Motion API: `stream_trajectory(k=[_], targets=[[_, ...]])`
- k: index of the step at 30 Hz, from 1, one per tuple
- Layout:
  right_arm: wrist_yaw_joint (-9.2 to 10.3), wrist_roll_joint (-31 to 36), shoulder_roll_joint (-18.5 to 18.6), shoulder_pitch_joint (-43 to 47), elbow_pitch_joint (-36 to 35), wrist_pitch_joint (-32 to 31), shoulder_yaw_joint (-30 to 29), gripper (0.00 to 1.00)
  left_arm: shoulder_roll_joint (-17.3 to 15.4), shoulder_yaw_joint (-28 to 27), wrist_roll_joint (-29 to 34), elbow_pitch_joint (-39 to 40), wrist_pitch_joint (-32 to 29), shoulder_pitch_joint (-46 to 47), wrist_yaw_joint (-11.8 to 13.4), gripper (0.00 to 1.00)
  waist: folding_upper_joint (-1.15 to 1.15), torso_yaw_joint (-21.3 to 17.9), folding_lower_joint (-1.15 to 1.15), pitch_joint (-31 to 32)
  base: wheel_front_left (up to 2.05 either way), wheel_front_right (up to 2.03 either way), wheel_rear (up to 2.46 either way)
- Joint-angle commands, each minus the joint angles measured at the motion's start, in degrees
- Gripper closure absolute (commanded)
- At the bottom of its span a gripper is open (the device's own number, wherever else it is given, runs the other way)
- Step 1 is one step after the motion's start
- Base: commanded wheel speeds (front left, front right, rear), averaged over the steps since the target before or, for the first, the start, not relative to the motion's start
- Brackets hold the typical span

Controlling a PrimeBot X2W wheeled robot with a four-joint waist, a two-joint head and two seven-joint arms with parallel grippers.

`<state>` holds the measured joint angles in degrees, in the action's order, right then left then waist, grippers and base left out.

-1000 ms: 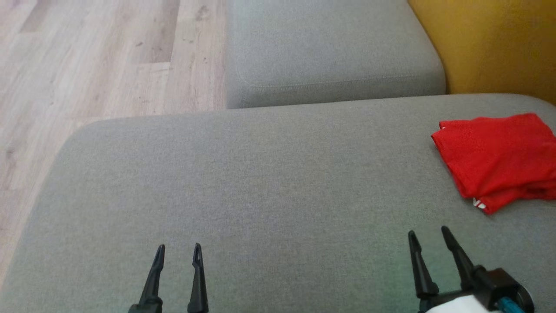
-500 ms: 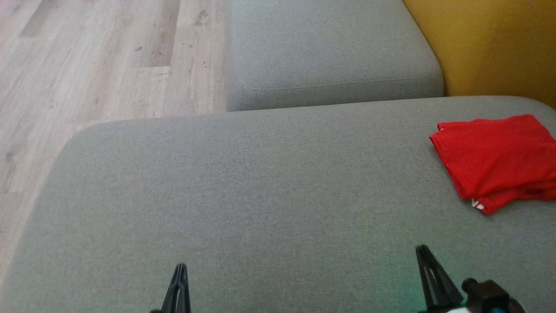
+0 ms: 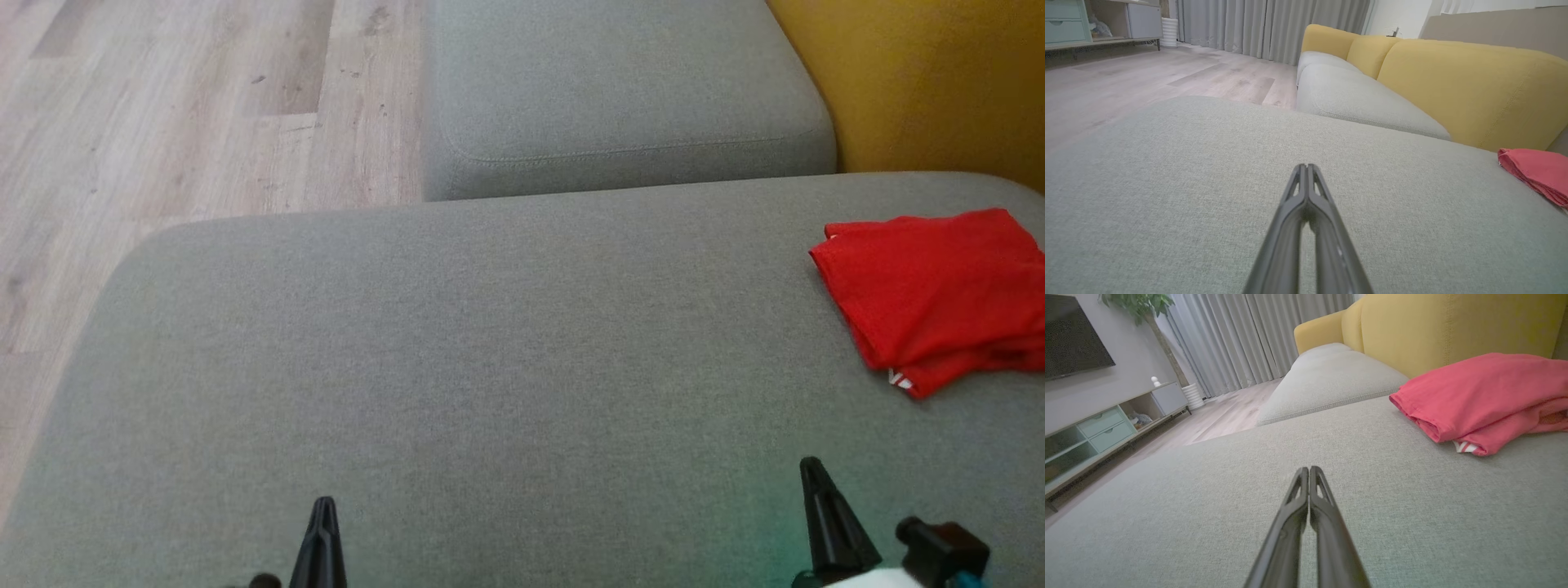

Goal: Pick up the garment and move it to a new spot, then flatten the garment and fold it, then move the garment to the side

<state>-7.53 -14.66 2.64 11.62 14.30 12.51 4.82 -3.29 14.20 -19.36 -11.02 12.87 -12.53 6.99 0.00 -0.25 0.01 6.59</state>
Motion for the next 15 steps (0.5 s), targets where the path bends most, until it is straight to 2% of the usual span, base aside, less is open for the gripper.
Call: stream_trajectory(k=[1,15], targets=[[0.01,-2.0,0.7,-3.3,-1.6,-0.2,-0.4,1.0,-0.4,-1.4,-1.7,1.4,-0.3,3.2,-0.5,1.0,0.0,0.0,0.0,-0.1,0.0,0.0,0.0],[0.01,-12.3,1.1,-5.1,-1.5,-2.1,-1.1,1.0,-0.8,-3.2,-11.5,0.5,-2.2,5.3,-2.4,1.0,0.0,0.0,0.0,-0.9,0.0,0.0,0.0]])
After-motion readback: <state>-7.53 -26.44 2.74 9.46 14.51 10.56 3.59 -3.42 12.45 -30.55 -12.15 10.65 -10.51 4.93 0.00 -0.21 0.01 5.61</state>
